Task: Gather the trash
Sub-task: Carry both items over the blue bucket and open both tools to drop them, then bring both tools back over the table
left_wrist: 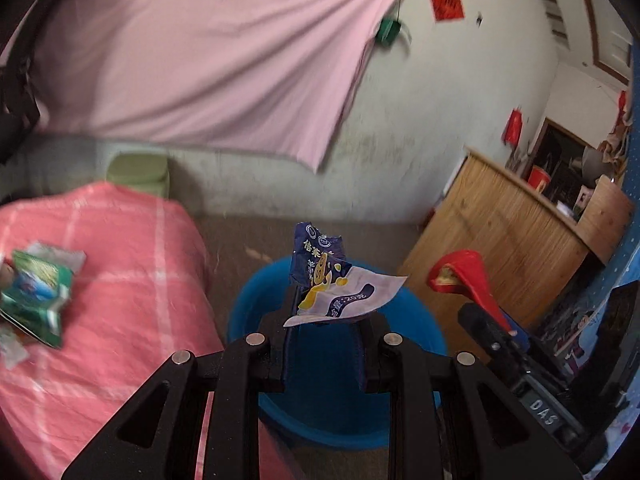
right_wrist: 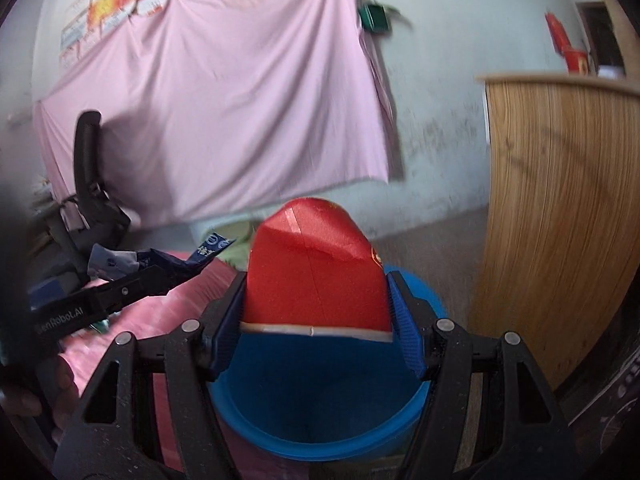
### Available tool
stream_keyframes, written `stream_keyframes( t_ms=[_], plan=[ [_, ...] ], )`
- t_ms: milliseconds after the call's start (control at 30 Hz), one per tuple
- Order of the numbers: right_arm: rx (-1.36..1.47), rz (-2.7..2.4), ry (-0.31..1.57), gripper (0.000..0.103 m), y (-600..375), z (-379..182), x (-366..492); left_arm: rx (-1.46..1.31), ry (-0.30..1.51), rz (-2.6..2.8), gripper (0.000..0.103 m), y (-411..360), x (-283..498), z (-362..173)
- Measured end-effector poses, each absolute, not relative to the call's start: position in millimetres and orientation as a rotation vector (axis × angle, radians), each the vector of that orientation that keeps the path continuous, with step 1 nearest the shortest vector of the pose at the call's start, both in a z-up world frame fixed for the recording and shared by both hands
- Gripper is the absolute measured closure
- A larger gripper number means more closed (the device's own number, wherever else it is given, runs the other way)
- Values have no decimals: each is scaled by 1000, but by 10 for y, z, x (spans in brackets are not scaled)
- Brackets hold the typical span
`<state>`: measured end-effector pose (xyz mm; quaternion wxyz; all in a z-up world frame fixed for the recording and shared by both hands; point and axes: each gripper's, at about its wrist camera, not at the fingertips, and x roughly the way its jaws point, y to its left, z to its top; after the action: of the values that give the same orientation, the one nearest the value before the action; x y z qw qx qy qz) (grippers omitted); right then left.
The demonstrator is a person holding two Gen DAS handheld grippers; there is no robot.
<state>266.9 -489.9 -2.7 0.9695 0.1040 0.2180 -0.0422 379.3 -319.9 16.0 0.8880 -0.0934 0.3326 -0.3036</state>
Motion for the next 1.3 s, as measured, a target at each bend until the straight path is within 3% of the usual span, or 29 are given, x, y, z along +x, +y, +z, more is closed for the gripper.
stream_keyframes(
  t_ms=[233,300,433,600,733,833,900,967,1033,1300],
  plan=[
    [284,-84,545,21,-4921,-392,2783,-212,875,-630,83,-3230,3930,-63],
    [289,-85,558,21,-4926,-433,2791,-202,884,-619,82,-3218,3928,-48],
    [293,-92,555,21,-4940,-405,2770,-203,887,-607,68,-3164,3868,-5],
    [281,-110,514,18,-4932,-210,2638,-182,843,-593,67,-3105,3713,127],
    [264,-119,460,12,-4852,39,2520,-179,754,-580,49,-2917,3531,302],
    [248,-120,411,6,-4735,244,2408,-167,662,-557,42,-2719,3351,488],
    [238,-124,371,1,-4645,381,2325,-156,622,-529,32,-2589,3243,579],
    [230,-127,334,0,-4553,497,2243,-165,576,-489,14,-2412,3132,667],
    [220,-125,303,0,-4444,598,2160,-200,506,-444,8,-2169,2994,742],
    [165,-98,188,0,-3893,842,1942,-183,338,-292,3,-1424,2569,931]
  ],
)
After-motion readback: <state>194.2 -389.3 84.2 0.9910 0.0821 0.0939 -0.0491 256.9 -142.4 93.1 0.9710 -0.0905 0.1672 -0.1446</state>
